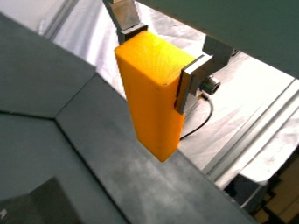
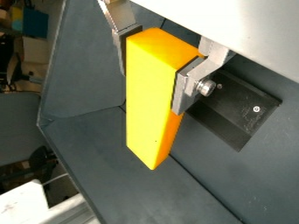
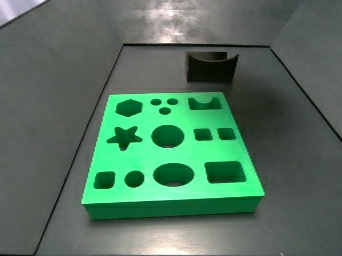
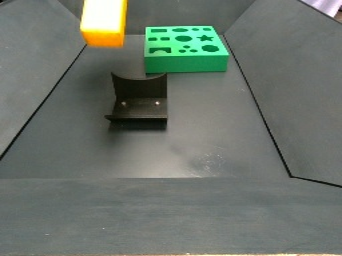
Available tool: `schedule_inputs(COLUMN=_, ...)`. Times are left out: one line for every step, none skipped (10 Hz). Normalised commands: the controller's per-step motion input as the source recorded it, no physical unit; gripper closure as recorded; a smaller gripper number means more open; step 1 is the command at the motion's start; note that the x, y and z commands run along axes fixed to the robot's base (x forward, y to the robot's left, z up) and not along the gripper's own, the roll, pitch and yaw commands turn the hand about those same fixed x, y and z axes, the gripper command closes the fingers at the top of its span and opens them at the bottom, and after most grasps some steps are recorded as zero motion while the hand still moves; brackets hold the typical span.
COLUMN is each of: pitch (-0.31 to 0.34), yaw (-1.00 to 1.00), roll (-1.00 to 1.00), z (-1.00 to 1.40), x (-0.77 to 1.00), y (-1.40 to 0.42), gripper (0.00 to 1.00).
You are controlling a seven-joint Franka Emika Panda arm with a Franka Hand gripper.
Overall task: Pick up the rectangle object. Move up. Place the rectangle object on the fixture. Regrasp the rectangle object. Move to above the board. Insert the rectangle object.
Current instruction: Move to above the board.
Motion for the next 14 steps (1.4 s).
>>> schedule_inputs(pitch=0.080, yaw=-0.10, roll=-1.00, z=0.30, x=-0.69, y=-1.00, gripper=1.00)
schedule_inputs(pitch=0.081, yaw=-0.09, roll=-1.00, z=0.28, x=-0.69, y=-1.00, gripper=1.00)
schedule_inputs(pitch=0.071, yaw=-0.08, roll=-1.00, z=0.30, x=-0.74, y=-1.00, gripper=1.00)
schedule_inputs(pitch=0.070, yaw=-0.08, roll=-1.00, z=0.29, x=-0.73, y=-1.00, gripper=1.00)
schedule_inputs(pitch=0.080, yaw=-0.07, roll=-1.00, z=0.29, x=-0.73, y=-1.00, gripper=1.00)
schedule_inputs(pitch=0.085, yaw=-0.07, roll=-1.00, z=0.29, x=-0.74, y=-1.00, gripper=1.00)
schedule_inputs(pitch=0.083, yaw=-0.06, roll=-1.00, z=0.30, x=-0.77, y=-1.00, gripper=1.00)
schedule_inputs(pitch=0.080, yaw=-0.06, roll=-1.00, z=0.30, x=-0.78, y=-1.00, gripper=1.00)
schedule_inputs(pitch=0.075, yaw=-0.05, roll=-1.00, z=0.25, x=-0.67, y=-0.80, gripper=1.00)
schedule_inputs(pitch=0.075, yaw=-0.05, roll=-1.00, z=0.16, x=-0.46, y=-0.53, gripper=1.00)
schedule_inputs(pitch=0.069, yaw=-0.03, roll=-1.00, z=0.06, x=-0.22, y=-0.21, gripper=1.00)
schedule_inputs(pitch=0.058, yaw=-0.03, roll=-0.99, z=0.03, x=-0.10, y=-0.09, gripper=1.00)
schedule_inputs(pitch=0.034, yaw=-0.02, roll=-0.73, z=0.03, x=-0.08, y=-0.05, gripper=1.00)
schedule_inputs(pitch=0.012, yaw=-0.01, roll=-0.57, z=0.01, x=-0.08, y=-0.03, gripper=1.00)
